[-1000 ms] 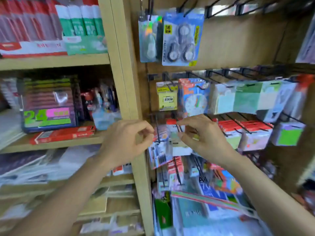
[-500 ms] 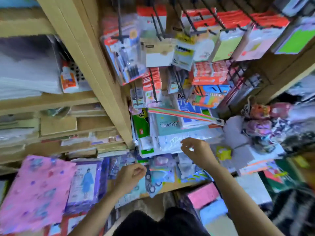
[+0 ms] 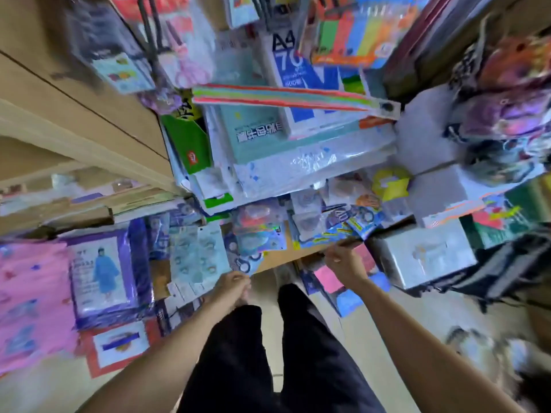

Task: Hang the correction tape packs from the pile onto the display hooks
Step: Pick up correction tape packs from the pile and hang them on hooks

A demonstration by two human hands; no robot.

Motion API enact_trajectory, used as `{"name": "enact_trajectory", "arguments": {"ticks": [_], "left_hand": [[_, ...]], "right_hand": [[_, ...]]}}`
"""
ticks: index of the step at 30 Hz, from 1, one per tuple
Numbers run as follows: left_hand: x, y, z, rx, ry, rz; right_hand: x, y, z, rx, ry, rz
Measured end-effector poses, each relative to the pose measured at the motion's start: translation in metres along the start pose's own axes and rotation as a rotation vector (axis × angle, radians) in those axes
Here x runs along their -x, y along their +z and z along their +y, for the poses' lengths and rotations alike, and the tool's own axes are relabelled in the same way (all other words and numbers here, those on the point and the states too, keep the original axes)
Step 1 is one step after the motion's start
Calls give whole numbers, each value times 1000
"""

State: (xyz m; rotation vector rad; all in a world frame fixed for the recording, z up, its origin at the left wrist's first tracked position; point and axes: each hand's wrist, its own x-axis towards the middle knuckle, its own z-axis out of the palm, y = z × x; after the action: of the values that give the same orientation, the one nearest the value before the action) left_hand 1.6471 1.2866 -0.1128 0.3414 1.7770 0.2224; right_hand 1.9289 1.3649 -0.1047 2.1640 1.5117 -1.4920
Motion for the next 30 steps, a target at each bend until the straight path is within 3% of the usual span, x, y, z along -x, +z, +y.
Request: {"name": "enact_trajectory", "arguments": {"ticks": [6, 8, 12, 17, 23, 27, 30], "left_hand": [[-112, 29, 5, -118, 32, 163], [-133, 37, 7, -85, 51, 242], [-179, 50, -10, -88, 71, 312], [-199, 53, -22, -9, 60, 323], [-209, 54, -29, -14, 43, 329], [-199, 64, -25, -24, 22, 291], [-192, 65, -35, 110, -16, 260]], "right_hand": [[-78, 39, 25, -188, 196, -28], [-100, 47, 30, -371, 279, -9], [-140, 59, 42, -991, 410, 44], [-158, 63, 45, -1238, 492, 19], [-158, 65, 46, -1211, 495, 40], [-138, 69, 51, -1066, 459, 80], [-115, 76, 65, -1000, 466, 80]]}}
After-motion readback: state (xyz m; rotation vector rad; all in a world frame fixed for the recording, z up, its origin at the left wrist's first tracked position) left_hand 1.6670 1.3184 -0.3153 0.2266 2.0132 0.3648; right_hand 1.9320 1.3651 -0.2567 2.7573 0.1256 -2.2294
